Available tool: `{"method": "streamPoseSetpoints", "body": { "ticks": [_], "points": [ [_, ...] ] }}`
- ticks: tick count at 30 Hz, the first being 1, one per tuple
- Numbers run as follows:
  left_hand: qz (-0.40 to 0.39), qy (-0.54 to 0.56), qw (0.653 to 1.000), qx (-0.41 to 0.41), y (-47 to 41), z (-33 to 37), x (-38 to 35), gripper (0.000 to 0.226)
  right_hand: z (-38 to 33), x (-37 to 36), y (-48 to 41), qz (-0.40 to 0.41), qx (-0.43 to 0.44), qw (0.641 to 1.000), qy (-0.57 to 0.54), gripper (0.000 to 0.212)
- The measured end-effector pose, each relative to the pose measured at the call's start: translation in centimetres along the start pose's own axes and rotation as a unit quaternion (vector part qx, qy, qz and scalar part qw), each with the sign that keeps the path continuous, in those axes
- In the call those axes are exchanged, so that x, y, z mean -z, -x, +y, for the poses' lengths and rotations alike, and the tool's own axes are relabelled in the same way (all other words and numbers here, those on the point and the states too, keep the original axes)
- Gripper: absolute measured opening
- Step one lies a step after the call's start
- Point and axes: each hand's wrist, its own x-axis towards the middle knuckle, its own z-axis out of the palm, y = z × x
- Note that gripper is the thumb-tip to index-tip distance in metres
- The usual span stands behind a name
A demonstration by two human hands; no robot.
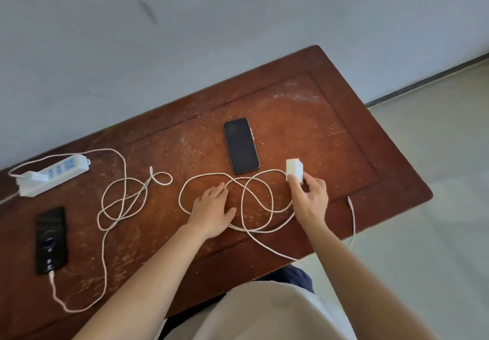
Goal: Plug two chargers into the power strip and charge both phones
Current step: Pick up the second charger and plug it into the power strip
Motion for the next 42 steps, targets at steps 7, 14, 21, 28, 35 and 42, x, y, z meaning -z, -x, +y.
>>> {"method": "streamPoseSetpoints", "body": {
  "ticks": [7,14,21,28,35,42],
  "points": [
    [0.123,0.128,0.984,0.033,4.2,-5.8,3.7,0.056,-9.5,-5.5,2.1,-0.138,0.004,0.961,-0.238,0.038],
    [0.142,0.049,0.985,0.085,9.3,-18.9,6.9,0.067,-16.2,-14.3,7.6,-0.219,0.035,0.955,-0.199,0.042],
    [0.158,0.033,0.977,0.14,12.1,-30.8,8.4,0.074,-20.5,-23.1,13.3,-0.201,0.105,0.968,-0.104,0.065],
    [0.118,0.015,0.985,0.125,10.7,-39.2,7.8,0.077,-22.0,-30.8,16.5,-0.241,0.237,0.937,0.092,0.072],
    [0.146,0.052,0.977,0.144,8.2,-44.0,7.7,0.081,-24.2,-37.3,17.2,-0.26,0.362,0.832,0.329,0.061],
    [0.117,0.101,0.975,0.158,6.2,-46.2,6.9,0.078,-25.9,-43.4,16.4,-0.28,0.407,0.759,0.423,0.058]
  ]
}}
